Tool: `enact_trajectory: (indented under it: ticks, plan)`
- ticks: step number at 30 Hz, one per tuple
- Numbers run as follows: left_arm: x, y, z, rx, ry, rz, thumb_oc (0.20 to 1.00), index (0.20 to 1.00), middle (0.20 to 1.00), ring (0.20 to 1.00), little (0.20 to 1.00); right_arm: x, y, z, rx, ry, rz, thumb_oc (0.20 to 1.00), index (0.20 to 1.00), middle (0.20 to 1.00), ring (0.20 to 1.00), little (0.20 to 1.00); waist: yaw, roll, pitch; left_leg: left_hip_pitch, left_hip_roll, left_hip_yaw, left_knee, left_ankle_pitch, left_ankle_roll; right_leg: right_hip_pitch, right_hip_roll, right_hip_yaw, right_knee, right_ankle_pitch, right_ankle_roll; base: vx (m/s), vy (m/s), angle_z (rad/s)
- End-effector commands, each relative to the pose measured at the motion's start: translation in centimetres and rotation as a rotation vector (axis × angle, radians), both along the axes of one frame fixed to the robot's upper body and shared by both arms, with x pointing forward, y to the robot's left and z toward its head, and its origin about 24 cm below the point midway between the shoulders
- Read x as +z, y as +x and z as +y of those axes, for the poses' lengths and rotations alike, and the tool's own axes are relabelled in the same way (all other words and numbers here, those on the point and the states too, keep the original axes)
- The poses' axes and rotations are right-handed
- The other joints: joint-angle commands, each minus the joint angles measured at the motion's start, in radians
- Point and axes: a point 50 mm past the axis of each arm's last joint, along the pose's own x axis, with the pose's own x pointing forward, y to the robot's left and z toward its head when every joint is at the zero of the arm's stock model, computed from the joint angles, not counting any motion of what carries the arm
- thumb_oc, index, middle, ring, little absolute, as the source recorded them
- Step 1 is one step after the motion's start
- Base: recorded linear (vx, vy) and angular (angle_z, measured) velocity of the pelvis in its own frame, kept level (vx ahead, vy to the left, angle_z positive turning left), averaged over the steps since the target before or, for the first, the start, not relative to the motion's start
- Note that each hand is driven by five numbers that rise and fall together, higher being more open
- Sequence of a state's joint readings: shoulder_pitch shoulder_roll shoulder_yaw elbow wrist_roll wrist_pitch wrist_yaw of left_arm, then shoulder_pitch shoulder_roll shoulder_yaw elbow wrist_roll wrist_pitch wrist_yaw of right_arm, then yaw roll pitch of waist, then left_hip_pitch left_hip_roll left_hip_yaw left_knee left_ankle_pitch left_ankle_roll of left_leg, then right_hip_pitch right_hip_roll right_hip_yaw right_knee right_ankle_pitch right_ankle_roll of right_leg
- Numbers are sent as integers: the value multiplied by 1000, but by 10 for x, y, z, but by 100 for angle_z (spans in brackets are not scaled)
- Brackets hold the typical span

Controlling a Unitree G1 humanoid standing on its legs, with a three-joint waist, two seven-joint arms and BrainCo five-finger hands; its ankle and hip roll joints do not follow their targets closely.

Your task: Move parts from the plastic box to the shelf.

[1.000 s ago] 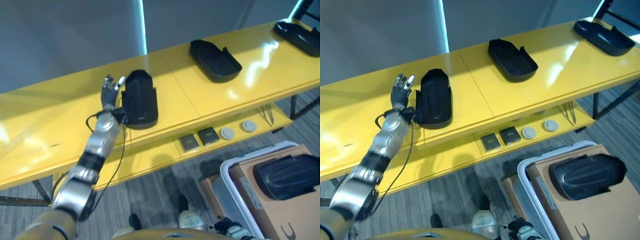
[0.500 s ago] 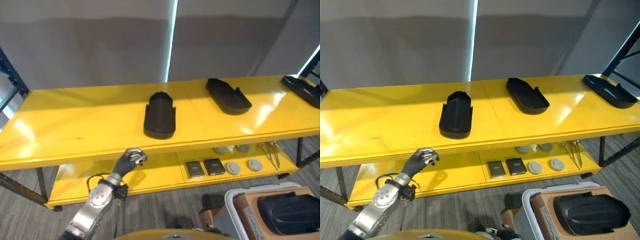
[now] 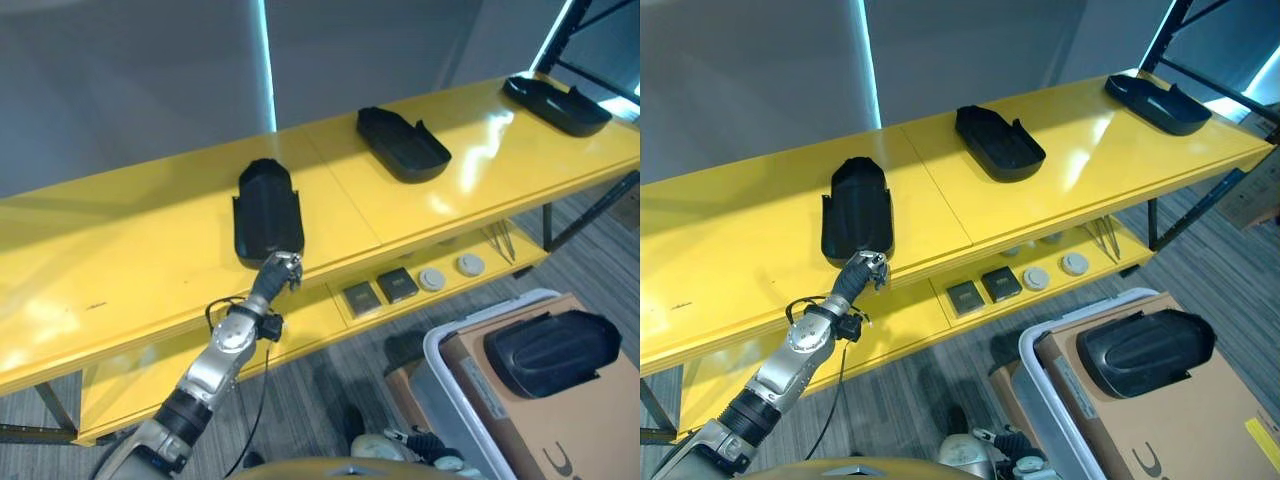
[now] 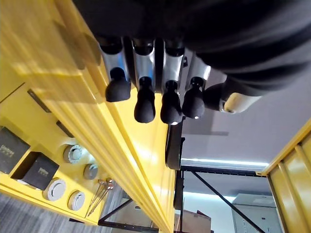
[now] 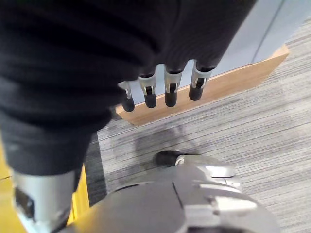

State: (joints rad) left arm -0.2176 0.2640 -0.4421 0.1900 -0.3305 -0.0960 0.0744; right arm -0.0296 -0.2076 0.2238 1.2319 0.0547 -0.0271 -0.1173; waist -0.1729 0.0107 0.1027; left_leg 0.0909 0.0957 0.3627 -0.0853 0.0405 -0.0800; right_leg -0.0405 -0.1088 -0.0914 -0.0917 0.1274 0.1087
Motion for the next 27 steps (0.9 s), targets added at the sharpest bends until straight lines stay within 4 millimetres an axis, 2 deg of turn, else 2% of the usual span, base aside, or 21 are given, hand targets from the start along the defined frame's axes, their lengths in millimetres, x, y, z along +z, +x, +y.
enact_trajectory:
  ticks: [1, 3, 8, 14, 20, 23, 25, 26, 27]
  plan:
    - [35, 27, 11, 126, -50, -157, 200, 200, 200, 200, 200, -2, -10, -6, -3, -39, 44, 1000, 1000, 1000, 1000, 1000, -7, -5, 34, 5, 52, -37, -2, -18, -21, 52, -30, 0, 4, -65, 50, 17, -7, -7]
    - [38, 30, 11, 138, -48, -169, 200, 200, 200, 200, 200, -2, -8, -6, -2, -41, 38, 1000, 1000, 1000, 1000, 1000, -11, -4, 35, 1, 53, -36, -2, -17, -22, 47, -29, 2, 4, -64, 50, 7, -2, -6]
    - [58, 51, 25, 255, -36, -230, 200, 200, 200, 200, 200, 0, -2, -9, 33, -60, 25, 1000, 1000, 1000, 1000, 1000, -34, 0, 51, -21, 56, -22, -2, -10, -27, 9, -23, 27, 4, -54, 52, 5, -10, -14]
    - [77, 64, 29, 299, -22, -292, 200, 200, 200, 200, 200, 3, 5, -9, 55, -68, 0, 1000, 1000, 1000, 1000, 1000, -48, 11, 62, -37, 60, -18, -2, -3, -32, -10, -18, 40, 4, -49, 49, 22, -11, -11]
    - [79, 62, 23, 281, -27, -306, 200, 200, 200, 200, 200, 2, 1, -9, 66, -67, 13, 1000, 1000, 1000, 1000, 1000, -50, 15, 53, -17, 62, -16, -2, -10, -34, 11, -15, 36, 4, -60, 47, 44, -6, 0]
    - [82, 55, 20, 246, -44, -329, 200, 200, 200, 200, 200, 2, 0, -10, 53, -65, 11, 1000, 1000, 1000, 1000, 1000, -42, 13, 43, -3, 61, -21, -2, -15, -33, 35, -17, 25, 4, -67, 46, 0, 0, 0]
    - [86, 44, 17, 194, -50, -371, 200, 200, 200, 200, 200, 2, -1, -11, 28, -60, 11, 1000, 1000, 1000, 1000, 1000, -30, 11, 32, 6, 58, -35, -2, -22, -29, 55, -20, 10, 5, -73, 47, 27, 11, 6]
    - [84, 39, 17, 180, -58, -366, 278, 278, 278, 278, 278, 1, -4, -11, 14, -56, 14, 1000, 1000, 1000, 1000, 1000, -27, 9, 26, 10, 56, -42, -2, -25, -27, 65, -23, 3, 7, -75, 48, 25, 21, 8]
    - [85, 31, 17, 167, -86, -381, 627, 627, 627, 627, 627, 1, -5, -11, -4, -51, 16, 1000, 1000, 1000, 1000, 1000, -19, 5, 17, 15, 53, -50, -2, -28, -25, 75, -27, -5, 9, -78, 49, 19, 29, 16]
